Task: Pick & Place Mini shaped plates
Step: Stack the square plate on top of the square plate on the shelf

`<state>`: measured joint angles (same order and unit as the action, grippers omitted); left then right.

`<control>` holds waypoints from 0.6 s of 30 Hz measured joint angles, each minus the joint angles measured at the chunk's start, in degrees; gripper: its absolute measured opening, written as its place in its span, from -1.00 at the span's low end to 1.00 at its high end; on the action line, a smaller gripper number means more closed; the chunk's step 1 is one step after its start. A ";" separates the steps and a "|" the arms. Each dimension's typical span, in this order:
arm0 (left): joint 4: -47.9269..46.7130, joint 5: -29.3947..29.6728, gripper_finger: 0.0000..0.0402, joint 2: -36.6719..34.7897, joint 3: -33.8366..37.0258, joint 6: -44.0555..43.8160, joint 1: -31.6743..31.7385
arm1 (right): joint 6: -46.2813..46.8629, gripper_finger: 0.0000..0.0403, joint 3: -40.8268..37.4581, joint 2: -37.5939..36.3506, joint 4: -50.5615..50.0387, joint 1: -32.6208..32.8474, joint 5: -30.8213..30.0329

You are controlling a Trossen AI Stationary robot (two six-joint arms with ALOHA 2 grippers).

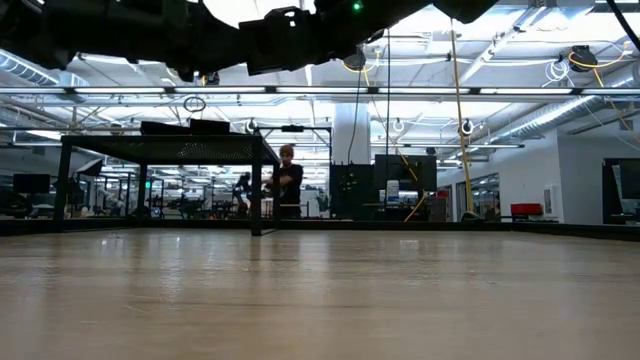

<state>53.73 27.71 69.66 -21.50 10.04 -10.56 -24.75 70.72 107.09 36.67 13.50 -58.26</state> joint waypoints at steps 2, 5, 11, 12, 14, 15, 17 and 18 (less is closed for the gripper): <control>0.19 2.17 -0.14 0.11 -0.24 0.01 0.06 | -0.02 -1.00 0.00 0.00 -0.07 0.00 0.02; 0.14 4.90 -0.24 -0.02 -0.24 0.01 -0.11 | -0.09 -1.00 0.00 0.00 -0.01 0.00 -0.02; 0.10 6.92 -0.52 -0.45 -0.24 0.40 -1.18 | -0.04 -1.00 0.00 0.00 -0.01 -0.02 -0.09; 0.09 6.92 -0.57 -0.45 -0.24 0.40 -1.28 | -0.02 -1.00 0.00 0.00 -0.03 -0.02 -0.02; 0.09 6.93 -0.68 -0.45 -0.24 0.38 -1.55 | -0.02 -1.00 0.00 0.00 -0.03 -0.02 0.00; 0.08 7.11 -0.74 -0.45 -0.24 0.38 -1.57 | -0.02 -0.99 0.00 0.00 -0.03 0.03 -0.01; 0.12 8.35 -0.86 -0.47 -0.22 0.38 -1.56 | 0.00 -0.94 0.00 0.00 -0.08 0.35 -0.06; 0.11 9.59 -0.93 -0.52 -0.22 0.35 -1.63 | 0.02 -0.90 0.00 0.00 -0.08 0.57 0.00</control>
<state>53.84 37.31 69.14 -21.71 10.39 -12.20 -24.73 70.72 107.09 36.60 14.06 -58.26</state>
